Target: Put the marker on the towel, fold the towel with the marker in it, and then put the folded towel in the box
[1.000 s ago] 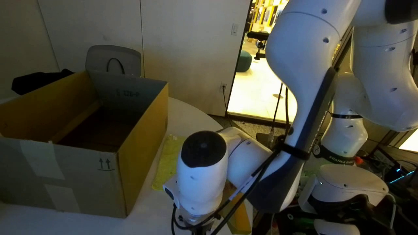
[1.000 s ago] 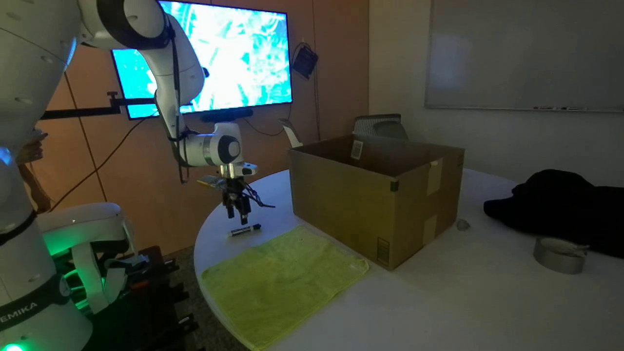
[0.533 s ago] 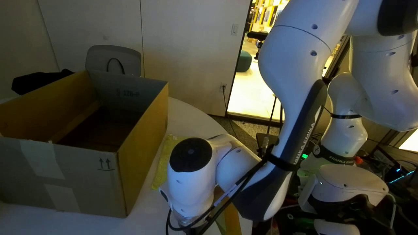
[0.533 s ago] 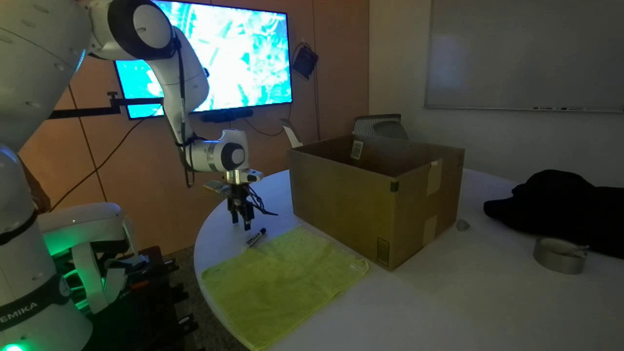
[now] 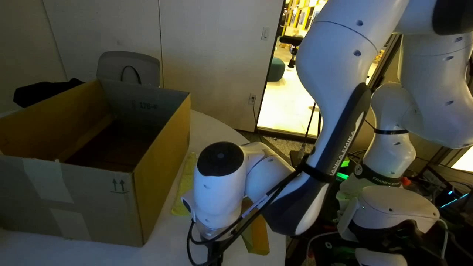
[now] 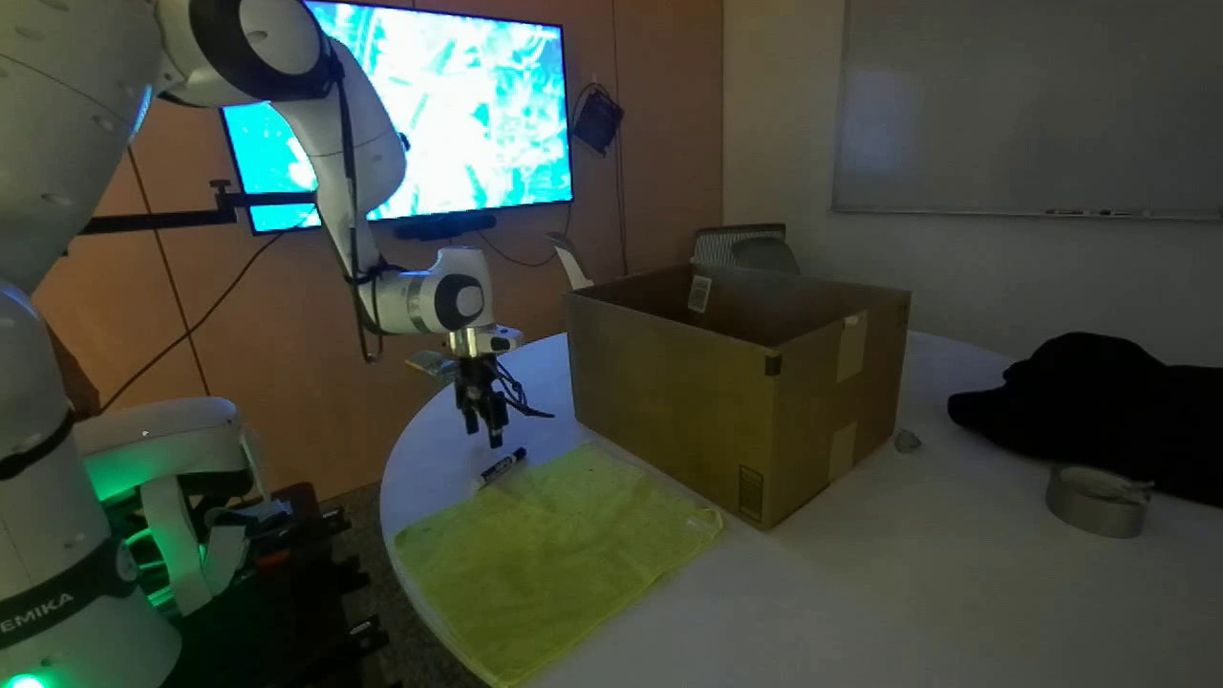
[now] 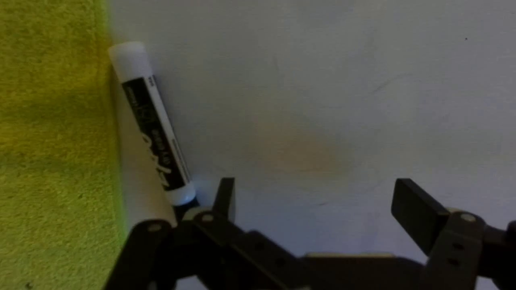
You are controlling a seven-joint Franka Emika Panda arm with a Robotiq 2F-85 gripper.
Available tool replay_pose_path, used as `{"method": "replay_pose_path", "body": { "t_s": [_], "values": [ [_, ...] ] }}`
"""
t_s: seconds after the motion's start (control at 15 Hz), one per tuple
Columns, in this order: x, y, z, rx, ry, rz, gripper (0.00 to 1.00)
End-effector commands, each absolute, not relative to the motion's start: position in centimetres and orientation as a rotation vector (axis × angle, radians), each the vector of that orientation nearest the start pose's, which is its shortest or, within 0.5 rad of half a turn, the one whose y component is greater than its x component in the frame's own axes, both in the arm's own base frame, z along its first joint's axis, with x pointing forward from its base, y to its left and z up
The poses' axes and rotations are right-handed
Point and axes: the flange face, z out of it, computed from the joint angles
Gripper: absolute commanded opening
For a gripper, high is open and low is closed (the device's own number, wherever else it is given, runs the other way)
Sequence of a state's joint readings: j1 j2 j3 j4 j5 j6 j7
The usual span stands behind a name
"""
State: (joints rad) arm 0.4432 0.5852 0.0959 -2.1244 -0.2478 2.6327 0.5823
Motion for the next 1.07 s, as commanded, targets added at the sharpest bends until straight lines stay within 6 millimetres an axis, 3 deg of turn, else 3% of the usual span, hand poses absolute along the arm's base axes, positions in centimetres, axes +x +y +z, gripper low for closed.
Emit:
{"method": "replay_pose_path", "body": {
  "t_s": [0.0, 0.2, 0.33, 1.0],
  "values": [
    [46.0, 28.2, 16.6, -3.213, -0.268, -0.069, 1.0],
    [45.9, 26.5, 18.0, -3.239, -0.23, -0.087, 1.0],
    [46.2, 25.2, 17.4, -3.246, -0.19, -0.053, 1.0],
    [46.0, 21.5, 9.9, -3.166, -0.085, 0.251, 1.0]
  ]
}}
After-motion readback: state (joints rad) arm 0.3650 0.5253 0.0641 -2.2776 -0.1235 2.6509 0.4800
